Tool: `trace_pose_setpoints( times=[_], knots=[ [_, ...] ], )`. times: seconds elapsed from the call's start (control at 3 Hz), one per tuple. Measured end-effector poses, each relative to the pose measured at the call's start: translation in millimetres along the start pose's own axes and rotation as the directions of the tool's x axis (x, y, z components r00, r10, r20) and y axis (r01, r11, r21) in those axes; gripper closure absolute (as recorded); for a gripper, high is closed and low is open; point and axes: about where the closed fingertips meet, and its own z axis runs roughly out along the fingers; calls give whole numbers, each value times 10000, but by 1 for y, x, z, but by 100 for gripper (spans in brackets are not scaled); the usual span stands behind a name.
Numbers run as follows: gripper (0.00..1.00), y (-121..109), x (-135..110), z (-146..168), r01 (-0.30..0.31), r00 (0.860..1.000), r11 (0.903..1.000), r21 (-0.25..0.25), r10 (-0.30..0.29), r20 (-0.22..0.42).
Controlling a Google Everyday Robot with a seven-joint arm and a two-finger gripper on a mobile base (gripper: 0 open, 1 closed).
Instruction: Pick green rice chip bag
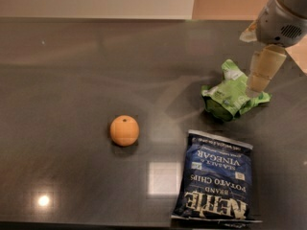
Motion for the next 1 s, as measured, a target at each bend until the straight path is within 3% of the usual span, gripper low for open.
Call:
trace_pose_setpoints(
  times=[0.33, 0.67, 1.0],
  knots=[
    [0, -5, -1, 21, 758, 9971, 9956, -550, -757, 32],
    [0, -5, 1, 35, 1858, 9819, 9767, -1075, -1886, -165],
    [0, -3, 6, 45, 2998, 9511, 9437, -1395, -3071, -338]
  ],
)
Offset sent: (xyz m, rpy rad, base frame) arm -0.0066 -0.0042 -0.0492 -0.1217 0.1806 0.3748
